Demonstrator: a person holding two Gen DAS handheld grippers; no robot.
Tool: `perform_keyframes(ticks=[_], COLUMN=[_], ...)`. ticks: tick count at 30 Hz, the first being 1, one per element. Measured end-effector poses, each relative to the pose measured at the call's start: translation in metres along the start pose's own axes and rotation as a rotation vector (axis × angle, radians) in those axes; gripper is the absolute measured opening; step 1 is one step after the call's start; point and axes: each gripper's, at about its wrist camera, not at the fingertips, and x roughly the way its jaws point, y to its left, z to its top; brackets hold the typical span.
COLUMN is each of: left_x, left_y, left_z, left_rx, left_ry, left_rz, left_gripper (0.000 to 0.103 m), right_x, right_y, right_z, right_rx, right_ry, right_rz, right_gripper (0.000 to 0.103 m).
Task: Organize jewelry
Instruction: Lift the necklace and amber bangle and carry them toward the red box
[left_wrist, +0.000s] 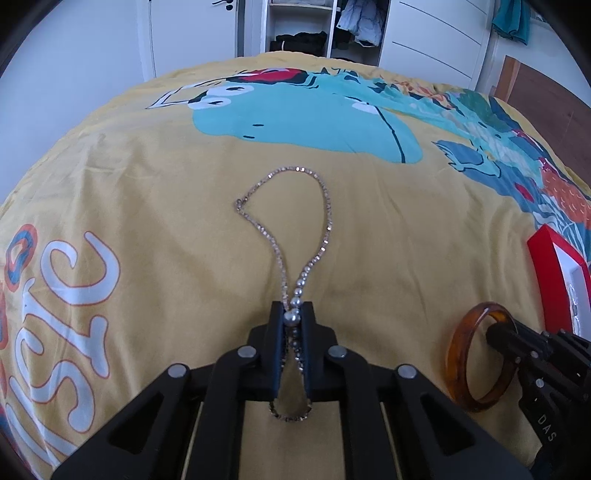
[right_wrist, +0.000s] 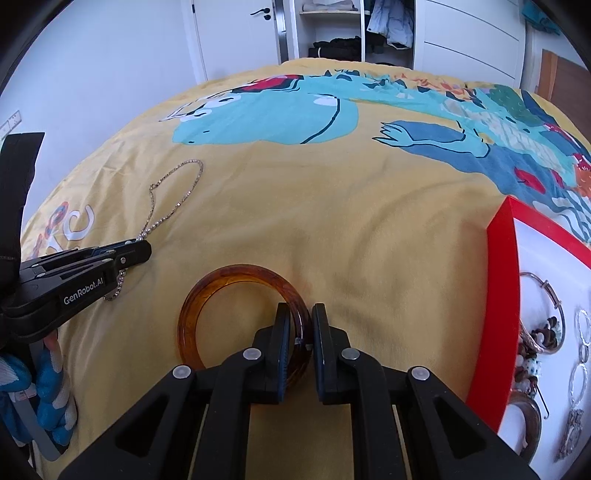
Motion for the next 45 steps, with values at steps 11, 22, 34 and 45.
perform_keyframes(ticks=[11,22,34,45], left_x=[-0.045,-0.099,-0.171,-0.238], left_y=[0.001,0.003,-0.003,0.003], left_z=[-0.006,-0.016,-0.038,-0.068], left_rx=[0.011,0.003,0.016,0.000], left_ry=[-0.048,-0.094,-0.154,-0.205], left_rz=[0.007,0.018,0.012,0.010], left_gripper=[0.008,0.008,0.008,0.008], right_x=[-0.035,-0.081,-0.137,-0.197], right_y=[0.013,0.027,0.041,0.052], right_z=[-0.003,-0.013,-0.032,-0.063], right_rx=[0.005,0.025,0.034,0.030], right_ry=[-0.030,-0.062,-0.085,-0.104], right_rz=[0.003,0.009,0.010,-0.013], right_gripper=[0.011,0.011,0.011,0.011])
